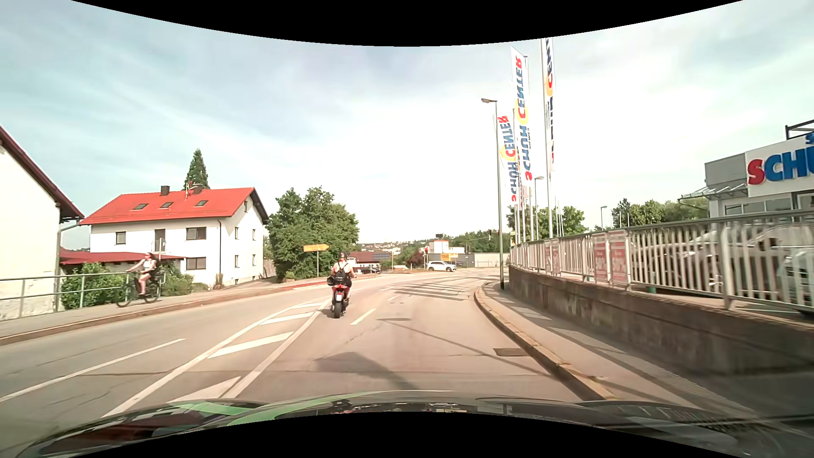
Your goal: Follow the waypoints while adhering to traffic rules and regulations
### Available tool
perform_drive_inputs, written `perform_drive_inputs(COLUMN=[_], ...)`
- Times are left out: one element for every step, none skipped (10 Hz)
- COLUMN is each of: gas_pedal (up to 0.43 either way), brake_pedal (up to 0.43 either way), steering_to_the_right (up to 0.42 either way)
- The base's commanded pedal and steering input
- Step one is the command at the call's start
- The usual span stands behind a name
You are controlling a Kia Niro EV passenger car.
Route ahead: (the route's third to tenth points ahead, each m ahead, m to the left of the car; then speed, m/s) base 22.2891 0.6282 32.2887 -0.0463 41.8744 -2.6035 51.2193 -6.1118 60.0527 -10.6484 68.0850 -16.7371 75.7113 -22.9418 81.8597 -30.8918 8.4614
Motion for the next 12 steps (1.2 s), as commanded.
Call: perform_drive_inputs(gas_pedal=[0.209,0.209,0.209,0.197,0.15,0.118,0.067,0.0,0.0,0.0,0.0,0.0], brake_pedal=[0.0,0.0,0.0,0.0,0.0,0.0,0.0,0.0,0.0,0.0,0.0,0.0], steering_to_the_right=[0.03,0.031,0.031,0.032,0.032,0.032,0.033,0.034,0.033,0.032,0.032,0.032])
